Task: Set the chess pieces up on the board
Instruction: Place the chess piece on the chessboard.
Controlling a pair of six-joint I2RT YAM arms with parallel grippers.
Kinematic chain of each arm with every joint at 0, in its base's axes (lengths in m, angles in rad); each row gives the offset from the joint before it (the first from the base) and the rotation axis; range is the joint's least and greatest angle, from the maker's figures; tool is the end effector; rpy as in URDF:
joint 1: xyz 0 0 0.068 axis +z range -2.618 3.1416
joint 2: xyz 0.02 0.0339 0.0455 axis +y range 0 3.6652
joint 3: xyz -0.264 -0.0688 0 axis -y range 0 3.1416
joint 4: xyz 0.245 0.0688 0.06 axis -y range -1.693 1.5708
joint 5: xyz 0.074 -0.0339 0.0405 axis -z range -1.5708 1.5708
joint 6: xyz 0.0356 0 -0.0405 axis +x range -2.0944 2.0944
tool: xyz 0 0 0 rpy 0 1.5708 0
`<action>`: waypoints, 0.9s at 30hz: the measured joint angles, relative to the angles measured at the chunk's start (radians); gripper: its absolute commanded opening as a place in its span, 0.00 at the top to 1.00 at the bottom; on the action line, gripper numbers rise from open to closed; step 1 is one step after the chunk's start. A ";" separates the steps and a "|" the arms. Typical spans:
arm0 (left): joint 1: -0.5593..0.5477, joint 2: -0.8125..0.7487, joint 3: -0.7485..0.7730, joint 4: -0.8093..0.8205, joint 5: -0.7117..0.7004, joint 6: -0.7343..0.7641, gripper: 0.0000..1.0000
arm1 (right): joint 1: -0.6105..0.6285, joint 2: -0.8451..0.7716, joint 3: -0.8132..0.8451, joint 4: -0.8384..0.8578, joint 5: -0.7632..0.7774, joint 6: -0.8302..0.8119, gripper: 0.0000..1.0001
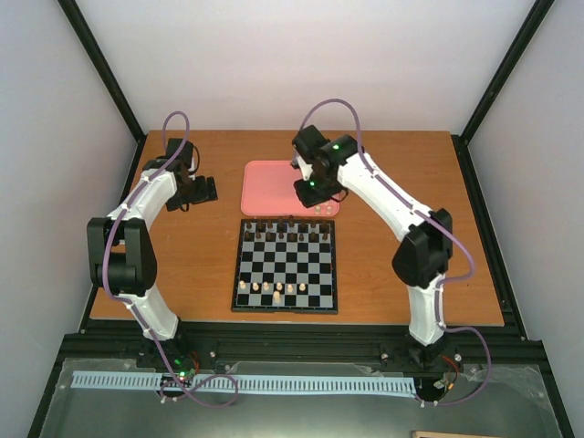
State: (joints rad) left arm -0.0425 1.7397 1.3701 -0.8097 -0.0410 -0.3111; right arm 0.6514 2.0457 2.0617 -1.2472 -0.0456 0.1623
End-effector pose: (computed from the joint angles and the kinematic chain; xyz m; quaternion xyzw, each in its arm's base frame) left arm 0.3561 -0.0137 0.2399 -0.1353 0.9713 -0.0144 0.1950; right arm 0.3340 0.2567 0.3089 -0.2423 0.9551 0.0875 0.1463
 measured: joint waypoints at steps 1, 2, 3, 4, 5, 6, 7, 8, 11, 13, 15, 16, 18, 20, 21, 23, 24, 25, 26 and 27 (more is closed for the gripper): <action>0.000 0.000 0.000 0.000 0.000 0.000 0.00 | 0.002 -0.033 -0.033 -0.016 -0.011 0.000 0.95; 0.000 0.000 0.000 0.000 0.000 0.000 0.00 | 0.005 -0.068 -0.069 -0.030 -0.022 0.001 0.95; 0.000 -0.001 0.000 0.000 0.000 0.000 0.00 | 0.008 -0.105 -0.108 -0.043 -0.033 0.003 0.95; 0.000 -0.002 0.000 0.000 0.000 0.000 0.00 | 0.012 -0.145 -0.151 -0.057 -0.047 0.004 0.95; 0.000 -0.003 0.000 0.000 0.000 0.000 0.00 | 0.019 -0.182 -0.192 -0.067 -0.057 0.008 0.95; 0.000 -0.003 0.000 0.001 0.000 0.000 0.00 | 0.028 -0.218 -0.238 -0.073 -0.069 0.012 0.95; 0.000 -0.004 0.000 0.001 0.001 0.000 0.00 | 0.041 -0.253 -0.285 -0.082 -0.078 0.016 0.95; 0.000 -0.004 0.000 0.001 0.001 0.000 0.00 | 0.057 -0.284 -0.334 -0.089 -0.087 0.021 0.95; 0.000 -0.005 0.000 0.001 0.001 0.000 0.00 | 0.120 -0.347 -0.479 -0.094 -0.114 0.038 0.95; 0.000 -0.006 0.000 0.002 0.001 0.000 0.00 | 0.159 -0.358 -0.543 -0.095 -0.128 0.049 0.95; 0.000 -0.008 0.000 0.001 0.000 0.000 0.00 | 0.206 -0.358 -0.604 -0.084 -0.137 0.058 0.95; 0.000 -0.010 0.000 0.001 0.000 0.000 0.00 | 0.224 -0.358 -0.630 -0.078 -0.141 0.063 0.95; 0.000 -0.013 0.000 0.001 0.000 0.000 0.00 | 0.257 -0.358 -0.673 -0.067 -0.150 0.067 0.95; 0.000 -0.018 0.000 0.001 0.000 0.000 0.00 | 0.270 -0.357 -0.696 -0.055 -0.151 0.068 0.95; 0.000 -0.023 0.000 0.000 0.000 0.000 0.00 | 0.270 -0.356 -0.702 -0.050 -0.150 0.069 0.95; 0.000 -0.031 0.000 0.001 0.000 0.000 0.00 | 0.269 -0.348 -0.706 -0.035 -0.145 0.069 0.95; 0.000 -0.037 0.000 0.001 0.000 0.000 0.00 | 0.269 -0.340 -0.707 -0.027 -0.142 0.070 0.95; 0.000 -0.041 0.000 0.001 0.000 0.000 0.00 | 0.269 -0.329 -0.707 -0.016 -0.137 0.070 0.95; 0.000 -0.045 0.000 0.001 0.000 0.000 0.00 | 0.269 -0.320 -0.708 -0.007 -0.133 0.069 0.95; 0.000 -0.050 0.000 0.001 0.000 0.000 0.00 | 0.269 -0.307 -0.709 0.005 -0.128 0.069 0.95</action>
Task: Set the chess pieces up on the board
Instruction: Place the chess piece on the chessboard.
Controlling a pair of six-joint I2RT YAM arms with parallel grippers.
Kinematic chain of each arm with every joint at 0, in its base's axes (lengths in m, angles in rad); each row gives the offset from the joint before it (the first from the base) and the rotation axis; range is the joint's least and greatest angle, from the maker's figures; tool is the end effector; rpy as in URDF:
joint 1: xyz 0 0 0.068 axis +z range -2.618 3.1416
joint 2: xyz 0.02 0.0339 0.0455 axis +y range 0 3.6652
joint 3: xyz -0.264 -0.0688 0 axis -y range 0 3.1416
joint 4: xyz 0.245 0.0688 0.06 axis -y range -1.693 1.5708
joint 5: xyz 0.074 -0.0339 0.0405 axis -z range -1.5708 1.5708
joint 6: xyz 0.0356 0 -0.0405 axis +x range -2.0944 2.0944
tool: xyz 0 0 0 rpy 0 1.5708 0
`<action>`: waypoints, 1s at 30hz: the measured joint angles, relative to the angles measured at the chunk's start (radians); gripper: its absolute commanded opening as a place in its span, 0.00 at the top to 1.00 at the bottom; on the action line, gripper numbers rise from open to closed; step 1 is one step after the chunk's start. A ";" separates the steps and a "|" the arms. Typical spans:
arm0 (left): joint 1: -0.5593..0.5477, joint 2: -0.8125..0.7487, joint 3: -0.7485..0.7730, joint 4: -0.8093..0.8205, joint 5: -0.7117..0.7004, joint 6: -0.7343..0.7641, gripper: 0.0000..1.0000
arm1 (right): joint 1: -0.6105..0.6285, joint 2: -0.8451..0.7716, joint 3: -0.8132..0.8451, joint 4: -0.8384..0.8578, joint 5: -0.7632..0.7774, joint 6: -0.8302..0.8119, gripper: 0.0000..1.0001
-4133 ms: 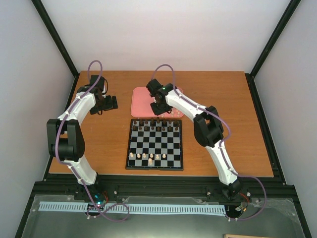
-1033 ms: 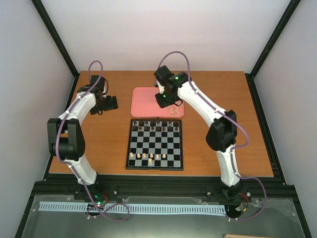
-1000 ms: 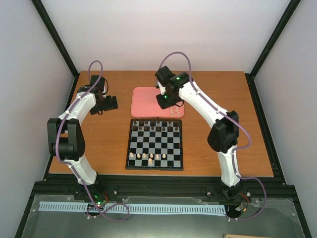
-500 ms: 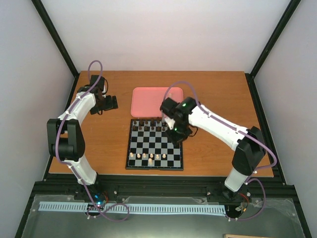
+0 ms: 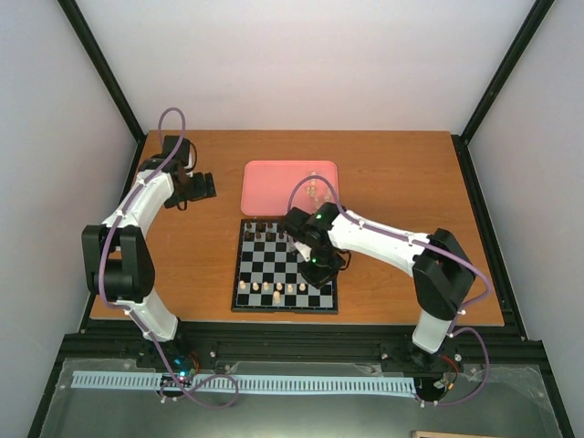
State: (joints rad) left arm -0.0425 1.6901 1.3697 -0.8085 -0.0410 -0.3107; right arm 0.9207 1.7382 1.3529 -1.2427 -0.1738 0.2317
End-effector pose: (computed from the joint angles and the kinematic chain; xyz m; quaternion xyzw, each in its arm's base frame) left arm 0.3495 -0.0134 0.2564 -0.1349 0.9661 -0.0188 0.2192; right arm 0.1811 0.2484 0.2284 0.3340 -0.9381 -0.0572 0.0712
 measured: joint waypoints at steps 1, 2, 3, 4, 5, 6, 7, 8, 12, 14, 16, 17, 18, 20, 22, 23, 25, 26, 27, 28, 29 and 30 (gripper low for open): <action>0.000 -0.003 0.000 0.000 0.000 0.000 0.00 | 0.000 0.012 -0.001 0.010 0.002 0.000 0.95; 0.000 -0.005 0.000 0.000 0.000 0.000 0.00 | 0.000 0.022 -0.002 0.019 0.005 -0.001 0.95; 0.000 -0.006 0.000 0.000 0.000 0.000 0.00 | 0.000 0.034 -0.006 0.030 0.008 -0.001 0.95; 0.000 -0.007 0.000 0.000 0.000 0.000 0.00 | 0.000 0.043 -0.010 0.037 0.010 -0.002 0.95; 0.000 -0.007 0.000 0.000 0.000 0.000 0.00 | 0.000 0.052 -0.014 0.043 0.014 -0.002 0.95; 0.000 -0.007 0.000 0.000 0.000 0.000 0.00 | 0.000 0.062 -0.016 0.046 0.019 -0.003 0.95; 0.000 -0.007 0.000 0.000 0.000 0.000 0.00 | 0.000 0.069 -0.017 0.051 0.023 -0.004 0.95; 0.000 -0.007 0.000 0.000 0.000 0.000 0.00 | 0.000 0.074 -0.017 0.053 0.025 -0.005 0.95; 0.000 -0.007 0.000 0.000 -0.001 0.000 0.00 | 0.000 0.080 -0.022 0.066 0.027 -0.007 0.95; 0.000 -0.007 0.000 0.000 -0.002 0.000 0.00 | 0.000 0.084 -0.024 0.071 0.028 -0.007 0.95; 0.000 -0.007 0.000 0.000 -0.003 0.000 0.00 | 0.000 0.091 -0.024 0.074 0.028 -0.009 0.95; 0.000 -0.007 0.000 0.000 -0.004 0.000 0.00 | 0.000 0.097 -0.024 0.076 0.028 -0.010 0.95; 0.000 -0.007 0.000 0.000 -0.004 0.000 0.00 | 0.000 0.102 -0.024 0.079 0.028 -0.011 0.95; 0.000 -0.007 0.000 0.000 -0.004 0.000 0.00 | 0.000 0.113 -0.025 0.085 0.028 -0.014 0.95; 0.000 -0.007 0.000 0.000 -0.008 0.000 0.00 | 0.000 0.118 -0.026 0.090 0.028 -0.016 0.95; 0.000 -0.007 0.000 0.000 -0.009 0.000 0.00 | 0.000 0.120 -0.026 0.092 0.028 -0.018 0.95; 0.000 -0.007 0.000 0.000 -0.012 0.000 0.00 | 0.000 0.126 -0.026 0.095 0.028 -0.022 0.95; -0.001 -0.007 0.000 0.000 -0.013 0.000 0.00 | 0.000 0.130 -0.026 0.097 0.028 -0.024 0.95; -0.001 -0.007 0.000 0.000 -0.014 0.000 0.00 | 0.000 0.134 -0.026 0.098 0.028 -0.025 0.95; -0.001 -0.007 0.000 0.000 -0.015 0.000 0.00 | -0.001 0.138 -0.026 0.098 0.028 -0.026 0.95; -0.001 -0.007 0.000 0.000 -0.015 0.000 0.00 | -0.001 0.140 -0.025 0.097 0.027 -0.026 0.94; -0.001 -0.007 0.000 0.000 -0.016 0.000 0.00 | -0.002 0.140 -0.025 0.097 0.027 -0.026 0.94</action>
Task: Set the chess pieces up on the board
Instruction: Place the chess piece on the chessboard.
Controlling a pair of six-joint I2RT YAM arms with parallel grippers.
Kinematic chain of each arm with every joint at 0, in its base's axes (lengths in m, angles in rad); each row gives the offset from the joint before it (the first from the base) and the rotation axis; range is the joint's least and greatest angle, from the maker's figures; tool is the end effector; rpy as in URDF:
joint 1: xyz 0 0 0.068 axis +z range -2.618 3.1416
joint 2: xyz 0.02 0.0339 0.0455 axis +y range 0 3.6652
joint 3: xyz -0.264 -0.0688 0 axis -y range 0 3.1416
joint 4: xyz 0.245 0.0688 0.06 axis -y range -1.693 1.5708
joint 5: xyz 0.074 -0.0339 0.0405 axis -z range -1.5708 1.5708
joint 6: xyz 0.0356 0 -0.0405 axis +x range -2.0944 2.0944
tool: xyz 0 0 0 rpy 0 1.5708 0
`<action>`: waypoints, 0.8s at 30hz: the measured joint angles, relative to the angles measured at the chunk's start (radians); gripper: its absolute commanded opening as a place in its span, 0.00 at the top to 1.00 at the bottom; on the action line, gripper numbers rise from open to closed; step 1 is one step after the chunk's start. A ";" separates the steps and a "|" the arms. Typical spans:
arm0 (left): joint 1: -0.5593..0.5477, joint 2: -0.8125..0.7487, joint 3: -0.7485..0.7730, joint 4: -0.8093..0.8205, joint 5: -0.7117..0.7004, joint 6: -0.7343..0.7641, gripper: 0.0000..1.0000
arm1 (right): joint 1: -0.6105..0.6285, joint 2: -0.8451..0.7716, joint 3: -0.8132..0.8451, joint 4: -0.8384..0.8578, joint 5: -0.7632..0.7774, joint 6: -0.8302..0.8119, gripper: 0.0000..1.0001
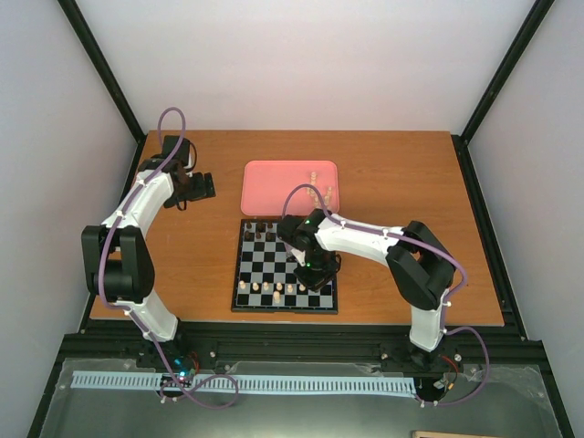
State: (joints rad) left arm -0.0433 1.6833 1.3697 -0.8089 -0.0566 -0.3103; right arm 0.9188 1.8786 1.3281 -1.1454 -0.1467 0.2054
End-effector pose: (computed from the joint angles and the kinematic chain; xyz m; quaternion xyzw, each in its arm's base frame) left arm 0.3484 -0.0131 0.2586 -0.1360 0.9651 -0.0119 0.2236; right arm 0.1940 0.2627 0.1797 0.3433 -0.9343 -0.0287 0.0917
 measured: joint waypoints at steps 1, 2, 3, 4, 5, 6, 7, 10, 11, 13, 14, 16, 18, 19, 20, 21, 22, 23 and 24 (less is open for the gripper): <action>0.000 0.000 0.000 0.000 0.000 0.000 0.00 | 0.000 0.000 0.000 0.000 0.000 0.000 0.94; 0.000 0.000 0.000 0.000 -0.001 0.000 0.00 | 0.000 0.000 0.000 -0.001 0.000 -0.003 0.93; 0.000 0.000 0.000 0.000 -0.002 0.000 0.00 | -0.002 0.000 0.000 -0.001 0.000 -0.003 0.92; 0.000 0.000 0.000 0.000 -0.002 0.000 0.00 | -0.003 0.001 0.000 -0.002 0.000 -0.005 0.90; 0.000 0.000 0.000 0.000 -0.003 0.000 0.00 | -0.005 0.001 0.000 -0.002 -0.001 -0.006 0.88; 0.000 0.000 0.000 0.000 -0.003 0.000 0.00 | -0.005 0.001 0.000 -0.002 -0.002 -0.007 0.86; 0.000 0.000 0.000 0.000 -0.003 0.000 0.00 | -0.006 0.002 0.000 -0.002 -0.003 -0.008 0.85; 0.000 0.000 0.000 0.000 -0.004 0.000 0.00 | -0.008 0.007 0.001 -0.003 -0.003 -0.012 0.77; 0.000 0.000 0.000 0.000 -0.004 0.000 0.00 | -0.009 0.013 0.001 -0.002 -0.003 -0.016 0.74; 0.000 0.000 0.000 0.000 -0.005 0.000 0.00 | -0.009 0.022 0.001 -0.002 -0.003 -0.018 0.71; 0.000 0.000 0.000 0.000 -0.005 0.000 0.00 | -0.009 0.024 0.001 -0.002 -0.001 -0.022 0.70; 0.000 0.000 0.000 0.000 -0.006 0.000 0.00 | -0.009 0.024 0.005 -0.004 0.001 -0.022 0.69; 0.000 0.000 0.000 0.000 -0.008 0.001 0.00 | -0.010 0.024 0.017 -0.007 0.004 -0.023 0.69; 0.000 0.000 0.000 0.000 -0.009 0.000 0.00 | -0.010 0.024 0.023 -0.007 0.005 -0.023 0.69; 0.000 0.000 0.000 0.000 -0.010 0.001 0.00 | -0.010 0.024 0.031 -0.008 0.007 -0.024 0.69; 0.000 0.000 0.000 0.000 -0.011 0.001 0.00 | -0.010 0.024 0.039 -0.010 0.009 -0.024 0.69; 0.000 0.000 0.000 0.000 -0.011 0.001 0.00 | -0.010 0.024 0.045 -0.011 0.011 -0.024 0.69; 0.000 0.000 0.000 0.000 -0.011 0.001 0.00 | -0.010 0.024 0.053 -0.013 0.016 -0.024 0.69; 0.000 0.000 0.000 0.000 -0.011 0.001 0.00 | -0.011 0.024 0.061 -0.018 0.021 -0.024 0.68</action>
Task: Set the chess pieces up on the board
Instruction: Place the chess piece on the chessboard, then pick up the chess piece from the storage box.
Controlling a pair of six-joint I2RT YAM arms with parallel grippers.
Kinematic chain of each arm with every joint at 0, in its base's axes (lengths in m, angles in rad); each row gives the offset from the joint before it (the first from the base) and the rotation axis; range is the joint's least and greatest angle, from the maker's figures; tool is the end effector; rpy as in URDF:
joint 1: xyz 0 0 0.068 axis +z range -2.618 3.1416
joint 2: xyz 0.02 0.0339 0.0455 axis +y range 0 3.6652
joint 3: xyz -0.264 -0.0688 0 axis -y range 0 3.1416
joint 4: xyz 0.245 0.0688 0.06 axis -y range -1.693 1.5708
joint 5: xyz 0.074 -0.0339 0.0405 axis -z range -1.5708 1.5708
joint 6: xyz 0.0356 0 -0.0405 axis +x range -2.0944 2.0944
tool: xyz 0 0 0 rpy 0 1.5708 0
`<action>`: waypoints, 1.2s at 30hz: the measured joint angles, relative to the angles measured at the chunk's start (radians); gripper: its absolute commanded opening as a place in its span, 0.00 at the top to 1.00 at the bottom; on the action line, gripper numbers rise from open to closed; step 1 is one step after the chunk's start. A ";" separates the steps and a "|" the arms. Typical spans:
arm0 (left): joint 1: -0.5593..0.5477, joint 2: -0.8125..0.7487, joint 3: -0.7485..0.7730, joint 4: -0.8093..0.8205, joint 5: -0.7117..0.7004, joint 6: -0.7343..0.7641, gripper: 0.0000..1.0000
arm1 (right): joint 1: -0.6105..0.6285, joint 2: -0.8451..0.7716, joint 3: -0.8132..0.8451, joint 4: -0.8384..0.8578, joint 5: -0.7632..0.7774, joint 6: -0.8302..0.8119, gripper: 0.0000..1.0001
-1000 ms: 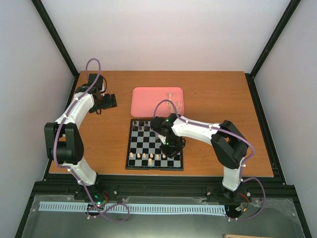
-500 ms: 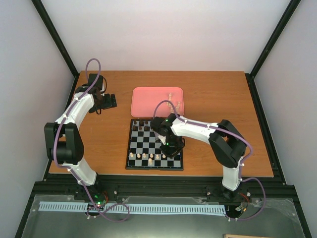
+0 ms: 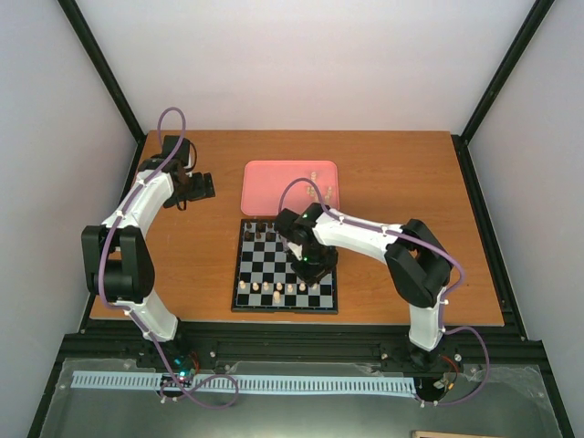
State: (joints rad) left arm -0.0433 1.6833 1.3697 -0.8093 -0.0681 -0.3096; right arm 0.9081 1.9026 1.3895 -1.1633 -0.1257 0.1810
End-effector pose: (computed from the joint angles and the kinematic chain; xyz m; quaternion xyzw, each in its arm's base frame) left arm 0.3484 -0.0127 0.2586 -0.1369 0.9648 -0.0063 0.2243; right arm 0.2041 0.2687 0.1864 0.3513 -0.9327 -0.0264 0.0775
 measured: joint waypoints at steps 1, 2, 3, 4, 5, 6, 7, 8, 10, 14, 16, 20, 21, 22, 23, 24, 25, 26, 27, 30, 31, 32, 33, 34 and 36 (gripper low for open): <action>0.000 0.000 0.000 0.000 0.000 0.000 0.00 | -0.002 0.000 0.011 -0.008 0.008 -0.001 0.68; 0.000 0.000 0.000 0.000 -0.001 0.000 0.00 | -0.004 0.000 0.019 -0.013 0.014 0.000 0.68; 0.000 0.000 0.000 0.000 -0.003 0.000 0.00 | -0.008 0.000 0.031 -0.019 0.021 -0.001 0.68; 0.000 0.000 0.000 0.000 -0.003 0.000 0.00 | -0.014 0.000 0.040 -0.023 0.026 -0.001 0.68; 0.000 0.000 0.000 -0.001 -0.005 0.000 0.00 | -0.022 0.000 0.048 -0.026 0.032 -0.001 0.68; 0.000 0.000 0.000 0.000 -0.006 0.000 0.00 | -0.031 0.000 0.055 -0.028 0.037 -0.001 0.68; 0.000 0.000 0.000 -0.001 -0.006 0.000 0.00 | -0.037 0.000 0.060 -0.031 0.040 -0.002 0.68; 0.000 0.000 0.000 -0.001 -0.007 0.000 0.00 | -0.043 0.000 0.064 -0.036 0.044 -0.002 0.68; 0.000 0.000 0.000 -0.001 -0.007 0.000 0.00 | -0.051 0.000 0.075 -0.045 0.054 -0.003 0.67; 0.000 0.000 0.000 -0.001 -0.008 0.000 0.00 | -0.064 -0.014 0.118 -0.060 0.074 0.002 0.61; 0.000 0.000 0.000 -0.001 -0.007 0.000 0.00 | -0.079 -0.029 0.154 -0.066 0.079 0.007 0.53; 0.000 0.000 0.000 -0.002 -0.007 0.000 0.00 | -0.136 -0.048 0.265 -0.080 0.095 0.016 0.45; 0.000 0.000 0.000 -0.003 -0.007 0.000 0.01 | -0.158 -0.047 0.313 -0.083 0.102 0.013 0.42; 0.000 0.000 0.000 -0.004 -0.007 0.000 0.00 | -0.173 -0.046 0.349 -0.083 0.107 0.013 0.40; 0.000 0.000 0.000 -0.005 -0.007 0.000 0.00 | -0.192 -0.039 0.401 -0.090 0.111 0.011 0.40; 0.000 0.000 0.000 -0.007 -0.006 0.000 0.00 | -0.206 -0.029 0.447 -0.093 0.115 0.011 0.40; 0.000 0.000 0.000 -0.008 -0.006 0.000 0.00 | -0.223 -0.009 0.512 -0.098 0.118 0.009 0.40; -0.001 0.000 0.000 -0.008 -0.006 0.000 0.00 | -0.237 0.016 0.574 -0.100 0.120 0.007 0.40; -0.001 0.000 0.000 -0.009 -0.006 0.000 0.00 | -0.249 0.050 0.643 -0.105 0.123 0.005 0.40; -0.002 0.000 0.001 -0.013 -0.005 0.000 0.00 | -0.301 0.274 0.963 -0.092 0.132 0.004 0.43; -0.002 0.000 0.001 -0.013 -0.005 0.000 0.00 | -0.302 0.280 0.968 -0.091 0.132 0.004 0.44; -0.002 0.000 0.001 -0.014 -0.003 0.000 0.00 | -0.308 0.302 0.978 -0.089 0.133 0.002 0.45; -0.002 0.000 0.001 -0.014 -0.001 0.000 0.00 | -0.315 0.326 0.986 -0.083 0.134 0.000 0.46; -0.002 0.000 0.001 -0.014 0.002 0.000 0.00 | -0.320 0.344 0.987 -0.071 0.136 -0.002 0.47; -0.002 0.000 0.001 -0.014 0.005 0.000 0.00 | -0.325 0.373 0.976 -0.038 0.138 -0.010 0.48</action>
State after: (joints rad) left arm -0.0452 1.6833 1.3705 -0.8238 -0.0631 -0.3096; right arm 0.5827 2.2753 2.3657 -1.2011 0.0120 0.1711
